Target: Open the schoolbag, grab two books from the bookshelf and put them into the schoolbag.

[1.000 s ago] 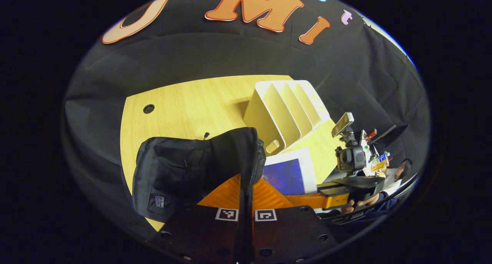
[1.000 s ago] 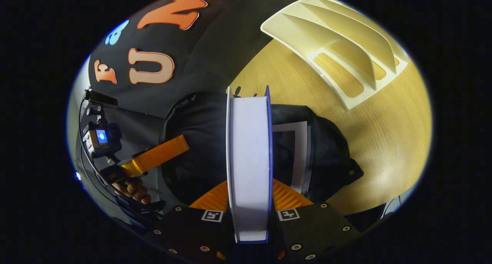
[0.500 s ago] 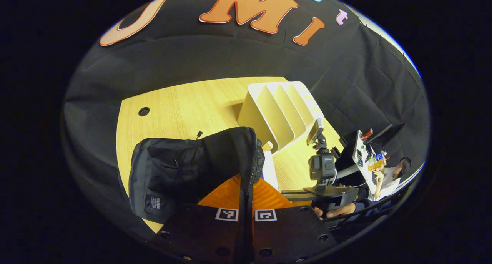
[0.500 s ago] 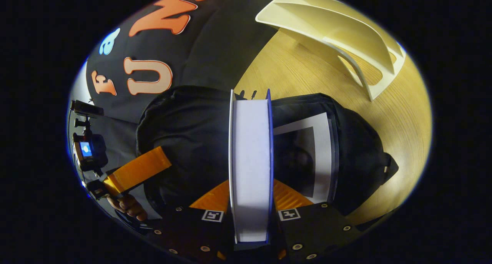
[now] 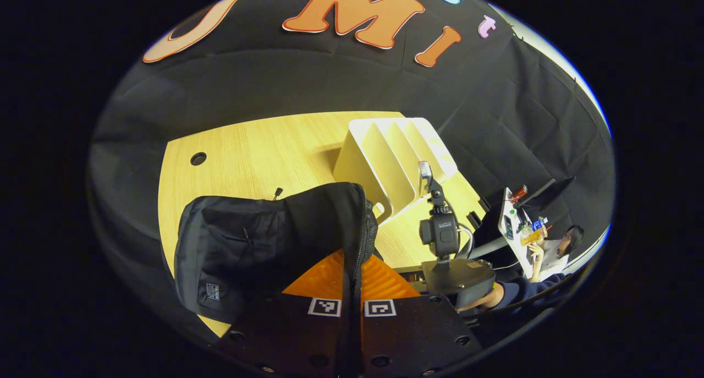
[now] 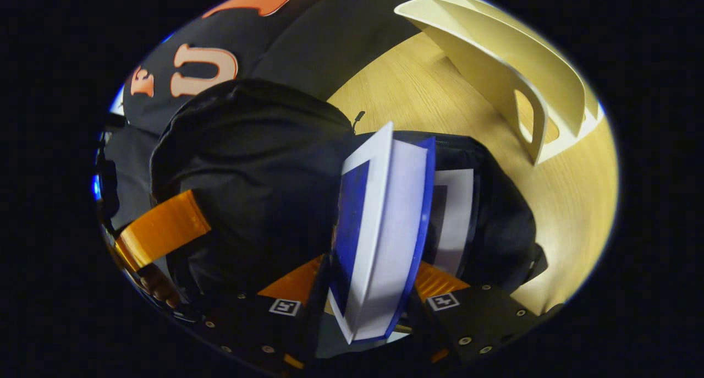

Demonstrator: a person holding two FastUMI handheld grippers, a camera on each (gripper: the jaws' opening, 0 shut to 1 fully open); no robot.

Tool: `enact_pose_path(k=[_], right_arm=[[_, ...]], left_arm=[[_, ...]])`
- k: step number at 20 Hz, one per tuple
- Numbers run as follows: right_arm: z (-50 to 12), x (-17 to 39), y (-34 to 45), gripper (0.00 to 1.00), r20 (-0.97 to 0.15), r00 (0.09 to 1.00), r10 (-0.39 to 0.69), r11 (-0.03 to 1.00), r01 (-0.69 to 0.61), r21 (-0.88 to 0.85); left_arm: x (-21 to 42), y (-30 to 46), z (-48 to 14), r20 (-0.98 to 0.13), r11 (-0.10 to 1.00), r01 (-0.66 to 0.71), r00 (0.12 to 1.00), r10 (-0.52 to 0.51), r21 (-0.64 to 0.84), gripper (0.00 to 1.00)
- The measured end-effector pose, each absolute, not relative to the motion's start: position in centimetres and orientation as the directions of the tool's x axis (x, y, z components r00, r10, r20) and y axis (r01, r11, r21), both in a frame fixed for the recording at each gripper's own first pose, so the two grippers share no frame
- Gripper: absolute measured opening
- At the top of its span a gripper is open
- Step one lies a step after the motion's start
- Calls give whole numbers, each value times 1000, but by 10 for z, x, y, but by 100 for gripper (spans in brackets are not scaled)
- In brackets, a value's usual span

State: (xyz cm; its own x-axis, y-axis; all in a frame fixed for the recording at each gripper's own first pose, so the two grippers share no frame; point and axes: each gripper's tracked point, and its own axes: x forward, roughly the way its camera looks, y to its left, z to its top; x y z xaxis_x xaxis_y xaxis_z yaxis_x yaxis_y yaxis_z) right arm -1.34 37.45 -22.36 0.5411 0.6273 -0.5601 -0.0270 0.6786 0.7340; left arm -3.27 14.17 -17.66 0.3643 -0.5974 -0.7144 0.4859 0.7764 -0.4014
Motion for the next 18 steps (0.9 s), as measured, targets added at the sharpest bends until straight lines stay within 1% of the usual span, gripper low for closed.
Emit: enact_pose_path(k=[1, 2, 3, 4, 6, 10, 18], right_arm=[[-223, -15, 371, 75, -572, 538, 619, 692, -28, 722], [-228, -17, 364, 100, -587, 537, 606, 708, -27, 706], [-232, -18, 355, 92, -610, 536, 584, 731, -20, 682], [-236, -21, 347, 97, -623, 535, 570, 745, -18, 667], [-236, -27, 328, 98, -637, 534, 556, 763, -23, 646], [-224, -24, 289, 98, -630, 567, 530, 787, -53, 614], [-188, -30, 191, 98, -612, 642, 462, 843, -101, 529]], left_arm=[[-33, 142, -179, -713, 781, 476, 371, -595, -405, 2], [-35, 143, -181, -715, 785, 470, 374, -591, -404, 2], [-36, 143, -184, -717, 793, 459, 382, -583, -400, 2], [-36, 143, -185, -719, 798, 450, 387, -578, -400, 2], [-35, 143, -187, -722, 813, 429, 403, -563, -394, 2], [-40, 137, -195, -738, 846, 381, 430, -520, -374, 2], [-46, 113, -209, -797, 915, 314, 469, -380, -252, 3]])
